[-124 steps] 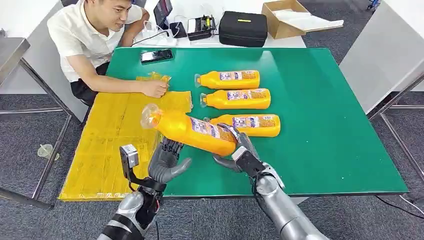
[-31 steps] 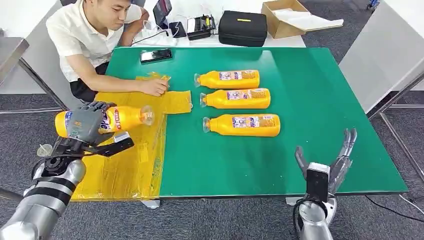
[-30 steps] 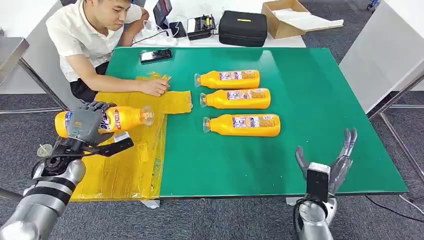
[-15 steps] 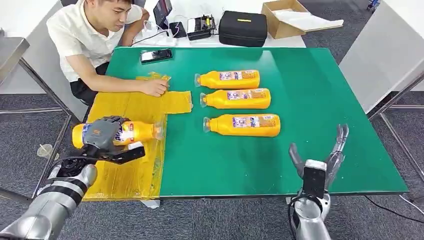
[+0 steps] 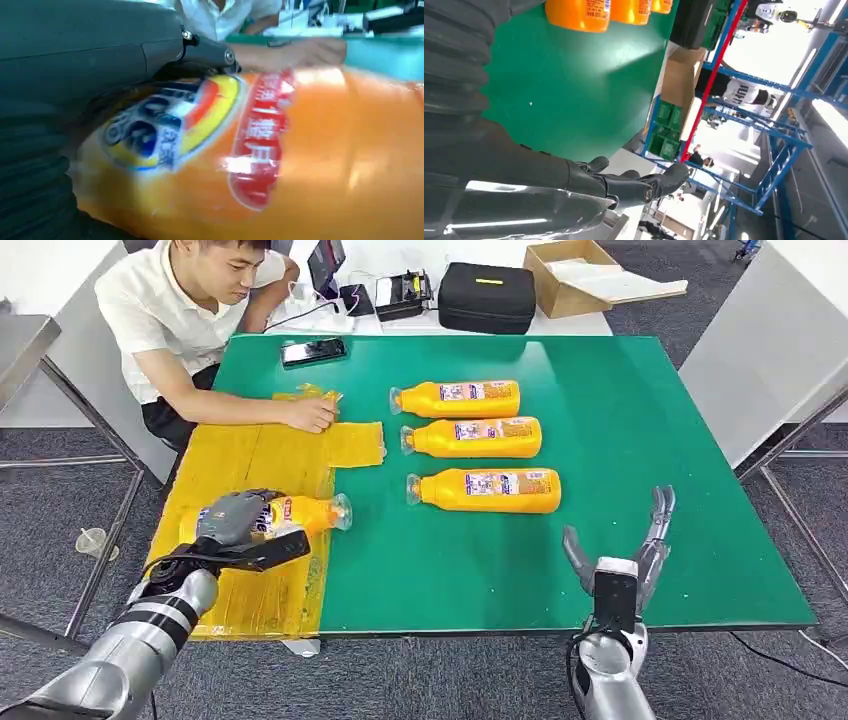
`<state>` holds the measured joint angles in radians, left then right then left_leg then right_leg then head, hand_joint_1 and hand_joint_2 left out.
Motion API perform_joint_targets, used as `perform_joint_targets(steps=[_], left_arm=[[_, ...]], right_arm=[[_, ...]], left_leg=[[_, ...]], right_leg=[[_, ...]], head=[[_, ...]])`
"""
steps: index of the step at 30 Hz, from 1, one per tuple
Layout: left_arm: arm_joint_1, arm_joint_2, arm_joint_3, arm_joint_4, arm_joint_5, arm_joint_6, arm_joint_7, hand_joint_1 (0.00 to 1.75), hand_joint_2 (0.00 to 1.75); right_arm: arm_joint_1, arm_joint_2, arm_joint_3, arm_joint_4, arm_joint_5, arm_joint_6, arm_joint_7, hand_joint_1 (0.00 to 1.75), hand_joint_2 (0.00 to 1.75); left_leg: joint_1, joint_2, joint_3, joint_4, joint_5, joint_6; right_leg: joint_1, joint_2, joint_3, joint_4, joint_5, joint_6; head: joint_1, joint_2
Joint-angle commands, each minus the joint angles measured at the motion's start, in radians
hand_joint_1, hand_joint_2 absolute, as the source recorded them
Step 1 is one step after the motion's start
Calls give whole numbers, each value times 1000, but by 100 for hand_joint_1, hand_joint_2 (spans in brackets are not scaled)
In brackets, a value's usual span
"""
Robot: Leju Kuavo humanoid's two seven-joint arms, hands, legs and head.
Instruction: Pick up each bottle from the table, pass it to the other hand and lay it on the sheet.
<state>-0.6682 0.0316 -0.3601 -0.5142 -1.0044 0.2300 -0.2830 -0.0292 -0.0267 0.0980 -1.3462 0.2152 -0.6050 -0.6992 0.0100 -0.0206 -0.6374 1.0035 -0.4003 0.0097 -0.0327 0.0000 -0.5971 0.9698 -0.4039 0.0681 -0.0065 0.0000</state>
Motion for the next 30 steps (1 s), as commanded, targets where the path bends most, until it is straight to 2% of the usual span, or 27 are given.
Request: perform_joint_targets(steps=[1, 7, 14, 17, 20, 23, 24, 25, 30], left_arm=[[-40, -28, -17, 119, 2, -118, 20, 0, 175], [-68, -9, -49, 112, 3, -218, 0, 0, 175], [-56, -8, -37, 78, 51, -235, -54, 0, 175], [-52, -14, 10, 10, 190, -368, -140, 0, 175], [-56, -13, 14, 0, 207, -392, -145, 0, 175], [-51, 33, -37, -129, 292, -518, -163, 0, 175], [-50, 43, -50, -159, 305, -528, -167, 0, 175], [-48, 47, -54, -172, 315, -533, -164, 0, 175], [-36, 60, -80, -239, 349, -541, -156, 0, 175]], right_arm=[[-30, -22, 34, 71, -1, -36, 1, 0, 175], [-37, -29, 44, 78, -2, -45, 1, 0, 175], [-37, -35, 51, 76, -3, -58, 1, 0, 175], [-37, -45, 58, 67, -8, -66, 1, 0, 175], [-40, -46, 59, 69, -7, -68, 1, 0, 175], [-44, -53, 71, 62, -10, -75, 1, 0, 175], [-45, -54, 74, 62, -7, -77, 1, 0, 175], [-46, -55, 75, 62, -7, -77, 1, 0, 175], [-49, -57, 82, 65, -3, -78, 1, 0, 175]], left_leg=[[1, 2, 3, 0, -1, 0], [1, 3, 5, 0, -1, 0], [1, 4, 8, 0, -2, 0], [1, 3, 8, 0, -2, 0], [1, 2, 6, 0, -1, 0], [1, 3, 6, 0, -1, 0], [2, 6, 10, 2, -4, 0], [1, 4, 4, 1, -1, 0], [1, 3, 5, 1, -2, 0]], right_leg=[[1, 1, 3, -1, -1, -3], [1, 1, 5, -1, 0, -3], [2, 2, 8, -1, -1, -4], [2, 2, 8, -1, -1, -4], [1, 1, 6, 0, 0, -3], [1, 2, 6, 0, 0, -3], [3, 3, 9, 0, -2, -6], [2, 2, 4, 0, 0, -3], [2, 2, 5, 0, 0, -3]], head=[[0, 0], [0, 0], [0, 0], [0, 0], [0, 0], [0, 0], [0, 0], [0, 0], [0, 0]])
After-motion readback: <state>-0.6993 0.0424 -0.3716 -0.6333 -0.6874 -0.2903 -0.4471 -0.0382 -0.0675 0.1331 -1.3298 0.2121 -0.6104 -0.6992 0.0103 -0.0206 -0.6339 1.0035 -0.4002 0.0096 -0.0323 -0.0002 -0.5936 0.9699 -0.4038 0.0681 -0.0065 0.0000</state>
